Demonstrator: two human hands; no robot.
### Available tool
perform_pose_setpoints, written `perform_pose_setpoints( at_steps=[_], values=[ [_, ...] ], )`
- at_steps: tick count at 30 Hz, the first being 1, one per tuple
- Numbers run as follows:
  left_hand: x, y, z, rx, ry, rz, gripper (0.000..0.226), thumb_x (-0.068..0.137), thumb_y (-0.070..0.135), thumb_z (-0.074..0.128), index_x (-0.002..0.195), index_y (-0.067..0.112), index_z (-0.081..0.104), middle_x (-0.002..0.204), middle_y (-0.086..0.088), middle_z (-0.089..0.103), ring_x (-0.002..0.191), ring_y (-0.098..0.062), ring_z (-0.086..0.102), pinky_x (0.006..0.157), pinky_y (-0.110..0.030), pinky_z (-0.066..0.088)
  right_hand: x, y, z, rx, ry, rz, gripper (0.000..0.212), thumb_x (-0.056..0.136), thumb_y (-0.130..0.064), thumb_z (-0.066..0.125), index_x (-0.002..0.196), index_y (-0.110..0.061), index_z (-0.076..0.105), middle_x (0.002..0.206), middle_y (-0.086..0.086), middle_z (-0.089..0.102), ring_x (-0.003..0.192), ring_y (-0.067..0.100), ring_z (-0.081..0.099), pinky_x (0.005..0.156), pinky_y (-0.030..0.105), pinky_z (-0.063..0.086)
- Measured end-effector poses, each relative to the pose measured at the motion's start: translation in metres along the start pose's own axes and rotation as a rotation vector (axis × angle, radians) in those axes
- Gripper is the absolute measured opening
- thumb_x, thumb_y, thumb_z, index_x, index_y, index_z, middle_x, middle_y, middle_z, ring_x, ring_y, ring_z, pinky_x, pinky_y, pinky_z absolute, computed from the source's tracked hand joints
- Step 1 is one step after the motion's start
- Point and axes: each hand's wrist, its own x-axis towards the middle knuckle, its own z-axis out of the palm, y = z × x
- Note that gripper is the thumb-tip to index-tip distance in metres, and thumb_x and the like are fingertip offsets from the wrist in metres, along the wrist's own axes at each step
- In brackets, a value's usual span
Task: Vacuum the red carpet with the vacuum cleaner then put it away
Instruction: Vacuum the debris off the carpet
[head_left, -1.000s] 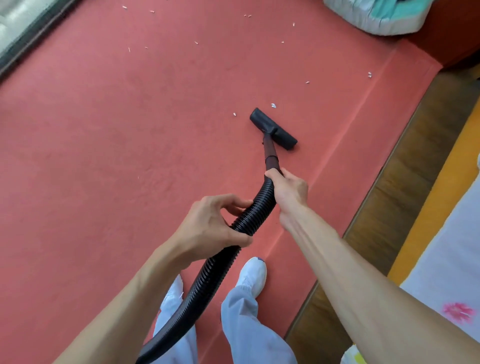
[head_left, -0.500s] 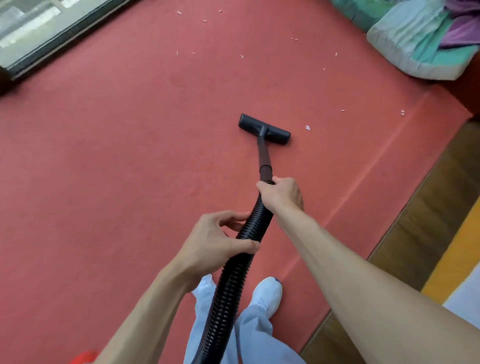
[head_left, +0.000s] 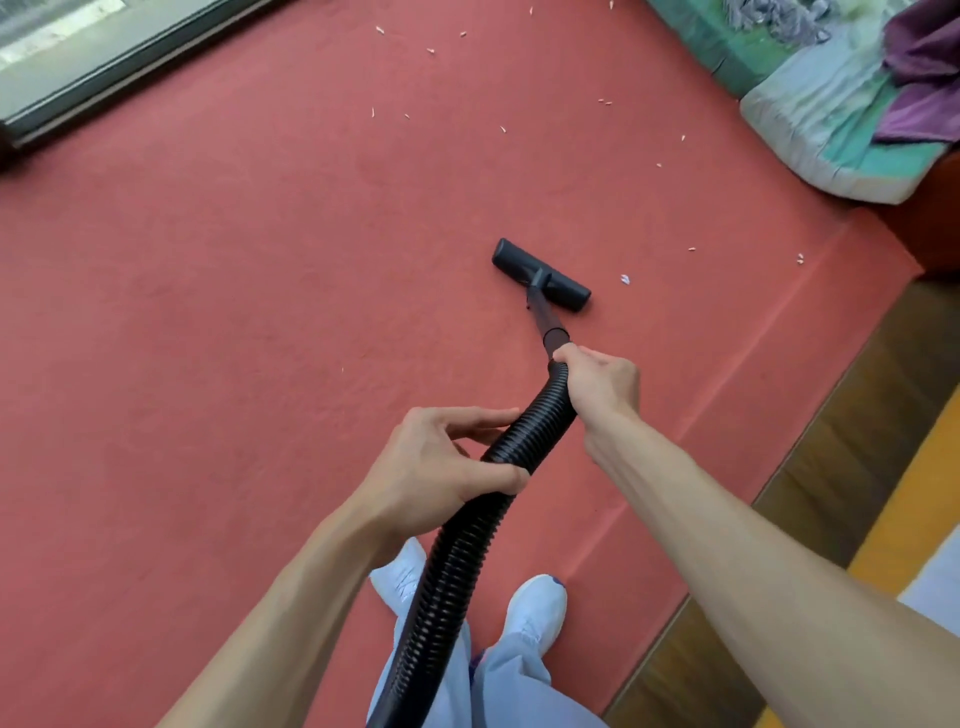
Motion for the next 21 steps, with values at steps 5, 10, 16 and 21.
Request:
perform_pose_setpoints(
  at_steps=[5, 10, 16, 21],
  values=[
    [-0.004, 0.028, -0.006, 0.102, -0.094, 0.035, 0.049, 0.073, 0.007, 0.082, 0.11, 0.039, 0.075, 0.075, 0.016, 0.073, 0.058, -0.007, 0.061, 0.059, -0.023, 0.051, -0.007, -0.007, -0.023, 0.096, 0.065, 0.084, 0.018, 0.074, -0.028, 0.069, 0.085, -0.014, 0.076, 0.074, -0.003, 0.063, 0.068, 0.019, 0.056, 0.062, 0.026, 0.045],
    [0.015, 0.039, 0.015, 0.183, -0.101, 0.036, 0.052, 0.072, 0.006, 0.081, 0.112, 0.038, 0.074, 0.069, 0.021, 0.071, 0.05, -0.003, 0.06, 0.052, -0.012, 0.045, 0.017, -0.004, -0.039, 0.073, 0.088, 0.119, 0.022, 0.072, -0.025, 0.07, 0.057, -0.012, 0.062, 0.062, 0.001, 0.056, 0.064, 0.024, 0.053, 0.063, 0.034, 0.045],
    [0.052, 0.036, 0.056, 0.207, -0.065, 0.022, 0.055, 0.071, 0.004, 0.079, 0.115, 0.035, 0.073, 0.077, 0.023, 0.073, 0.052, -0.006, 0.064, 0.054, -0.013, 0.047, 0.063, 0.005, -0.054, 0.01, 0.079, 0.07, 0.024, 0.071, -0.028, 0.066, 0.054, -0.014, 0.056, 0.052, -0.004, 0.047, 0.059, 0.022, 0.044, 0.061, 0.033, 0.038],
    [0.091, 0.054, 0.087, 0.228, -0.006, -0.001, 0.055, 0.071, 0.002, 0.079, 0.115, 0.035, 0.074, 0.067, 0.025, 0.07, 0.048, -0.004, 0.061, 0.049, -0.011, 0.042, 0.11, -0.006, -0.072, 0.049, 0.09, 0.041, 0.024, 0.075, -0.028, 0.068, 0.073, -0.004, 0.069, 0.059, -0.004, 0.05, 0.063, 0.02, 0.046, 0.062, 0.031, 0.038]
  ],
)
